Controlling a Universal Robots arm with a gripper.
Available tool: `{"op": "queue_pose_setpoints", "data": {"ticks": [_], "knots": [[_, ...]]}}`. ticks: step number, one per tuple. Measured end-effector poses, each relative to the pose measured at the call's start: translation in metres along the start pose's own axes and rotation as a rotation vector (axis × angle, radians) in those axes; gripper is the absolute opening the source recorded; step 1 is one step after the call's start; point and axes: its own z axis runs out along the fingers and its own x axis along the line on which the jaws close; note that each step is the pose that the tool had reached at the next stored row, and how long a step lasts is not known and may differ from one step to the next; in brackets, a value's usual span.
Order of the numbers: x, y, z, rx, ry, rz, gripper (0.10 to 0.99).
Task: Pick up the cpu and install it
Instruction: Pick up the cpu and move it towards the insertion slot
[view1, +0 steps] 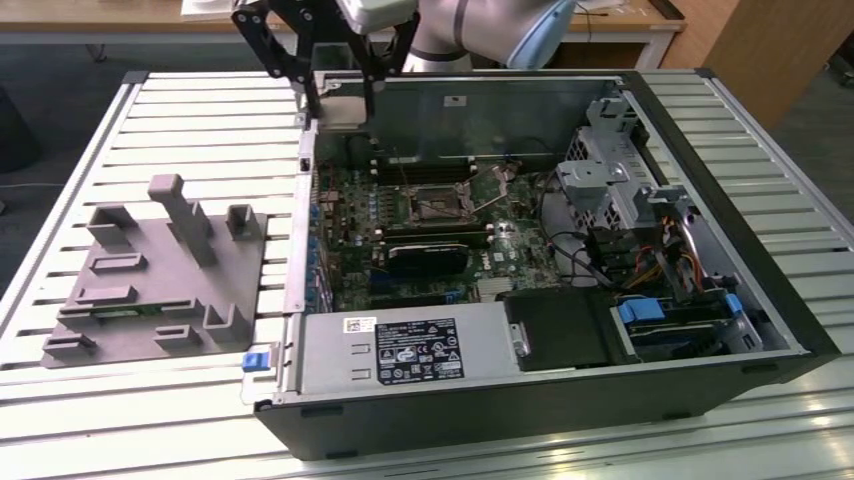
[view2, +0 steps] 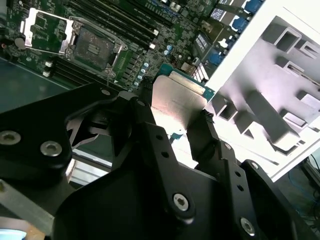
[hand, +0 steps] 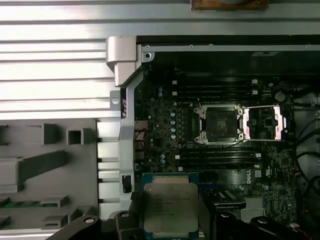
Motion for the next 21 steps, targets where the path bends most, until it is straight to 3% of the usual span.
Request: {"op": "queue_pose_setpoints", "data": {"ticks": [21], "knots": [[-0.0271,0.0093,0.002,0.0,-0.0005,0.0,0.529]]}}
